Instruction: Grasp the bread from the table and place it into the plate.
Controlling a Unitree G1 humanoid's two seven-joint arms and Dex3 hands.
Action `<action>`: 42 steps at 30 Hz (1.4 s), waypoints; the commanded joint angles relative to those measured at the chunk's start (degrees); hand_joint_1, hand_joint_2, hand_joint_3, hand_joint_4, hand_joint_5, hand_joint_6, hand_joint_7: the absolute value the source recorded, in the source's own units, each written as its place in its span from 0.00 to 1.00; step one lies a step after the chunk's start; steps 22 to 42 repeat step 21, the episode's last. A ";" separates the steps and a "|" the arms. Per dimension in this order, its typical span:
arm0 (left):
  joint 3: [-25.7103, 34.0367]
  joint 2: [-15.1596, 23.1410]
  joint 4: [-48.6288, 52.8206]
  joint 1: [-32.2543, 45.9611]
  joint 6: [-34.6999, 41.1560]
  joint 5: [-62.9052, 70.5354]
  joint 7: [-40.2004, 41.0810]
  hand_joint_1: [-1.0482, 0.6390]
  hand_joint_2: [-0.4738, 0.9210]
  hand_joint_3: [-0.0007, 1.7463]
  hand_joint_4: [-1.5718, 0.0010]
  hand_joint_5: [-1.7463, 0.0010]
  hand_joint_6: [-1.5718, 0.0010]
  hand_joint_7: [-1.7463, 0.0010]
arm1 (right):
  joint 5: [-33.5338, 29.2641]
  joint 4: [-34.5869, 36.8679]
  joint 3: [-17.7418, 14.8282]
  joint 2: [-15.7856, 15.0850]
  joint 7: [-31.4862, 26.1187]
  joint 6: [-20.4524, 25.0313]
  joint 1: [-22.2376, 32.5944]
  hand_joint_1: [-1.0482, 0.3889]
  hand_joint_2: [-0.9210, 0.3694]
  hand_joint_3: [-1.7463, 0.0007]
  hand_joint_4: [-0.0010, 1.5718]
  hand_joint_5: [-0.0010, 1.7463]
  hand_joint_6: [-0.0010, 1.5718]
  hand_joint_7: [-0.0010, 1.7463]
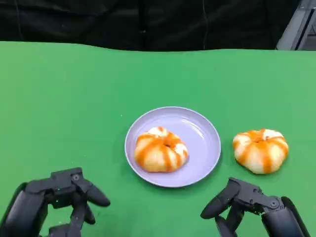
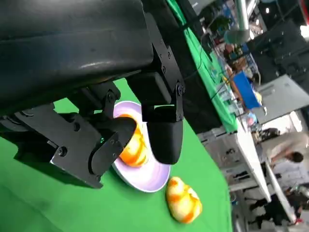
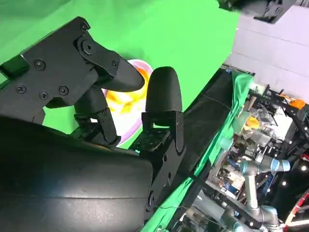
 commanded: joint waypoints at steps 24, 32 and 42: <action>0.54 -0.93 1.93 -1.54 0.14 1.65 0.79 0.64 0.55 0.86 0.39 0.10 0.44 0.20 | 1.26 -0.59 -0.94 -0.36 0.94 -0.25 0.52 0.63 0.39 0.32 0.53 0.90 0.47 0.69; 0.54 -0.93 1.93 -1.54 0.14 1.65 0.79 0.64 0.55 0.86 0.39 0.10 0.44 0.20 | 1.26 -0.59 -0.94 -0.36 0.94 -0.25 0.52 0.63 0.39 0.32 0.53 0.90 0.47 0.69; 0.54 -0.93 1.93 -1.54 0.14 1.65 0.79 0.64 0.55 0.86 0.39 0.10 0.44 0.20 | 1.26 -0.59 -0.94 -0.36 0.94 -0.25 0.52 0.63 0.39 0.32 0.53 0.90 0.47 0.69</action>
